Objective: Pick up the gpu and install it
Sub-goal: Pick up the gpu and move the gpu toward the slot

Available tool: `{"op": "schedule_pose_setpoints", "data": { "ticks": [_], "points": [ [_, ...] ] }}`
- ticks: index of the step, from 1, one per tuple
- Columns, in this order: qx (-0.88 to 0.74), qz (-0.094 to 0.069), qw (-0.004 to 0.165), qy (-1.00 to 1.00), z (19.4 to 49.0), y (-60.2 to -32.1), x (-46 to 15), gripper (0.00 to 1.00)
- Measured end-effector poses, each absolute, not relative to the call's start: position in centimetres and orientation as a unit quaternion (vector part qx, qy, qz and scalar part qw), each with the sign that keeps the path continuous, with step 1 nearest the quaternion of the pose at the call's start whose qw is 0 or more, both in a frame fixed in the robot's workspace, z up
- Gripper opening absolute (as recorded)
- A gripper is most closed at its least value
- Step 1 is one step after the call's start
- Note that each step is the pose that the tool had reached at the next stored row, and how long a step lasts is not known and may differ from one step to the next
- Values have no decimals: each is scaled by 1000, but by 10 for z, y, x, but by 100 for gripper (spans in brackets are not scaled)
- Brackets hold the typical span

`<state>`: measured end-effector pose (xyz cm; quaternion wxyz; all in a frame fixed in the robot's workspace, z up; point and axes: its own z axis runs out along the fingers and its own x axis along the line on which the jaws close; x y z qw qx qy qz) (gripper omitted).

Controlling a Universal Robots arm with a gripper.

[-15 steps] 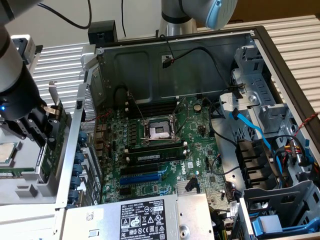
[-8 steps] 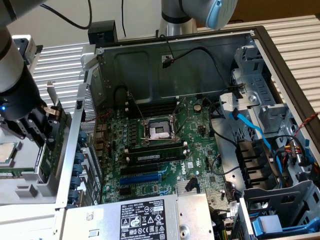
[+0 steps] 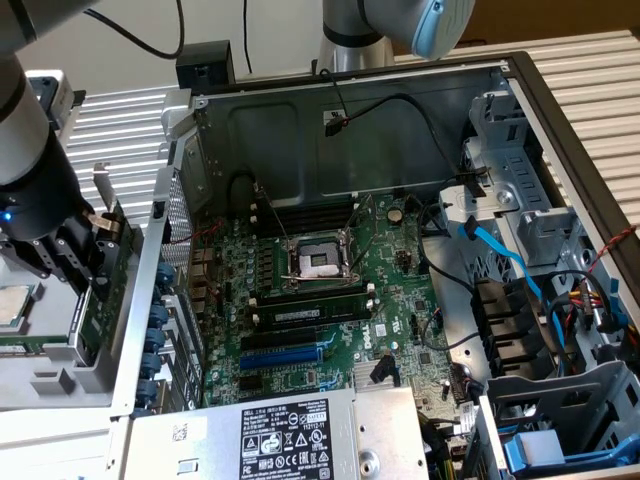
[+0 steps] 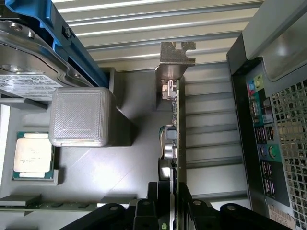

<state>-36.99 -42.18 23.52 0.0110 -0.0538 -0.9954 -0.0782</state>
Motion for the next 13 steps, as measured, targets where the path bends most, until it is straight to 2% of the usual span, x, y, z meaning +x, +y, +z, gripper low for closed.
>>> {"op": "schedule_pose_setpoints", "data": {
  "ticks": [13],
  "points": [
    [-54,-78,14,-995,235,-422,-367,29]
  ]
}}
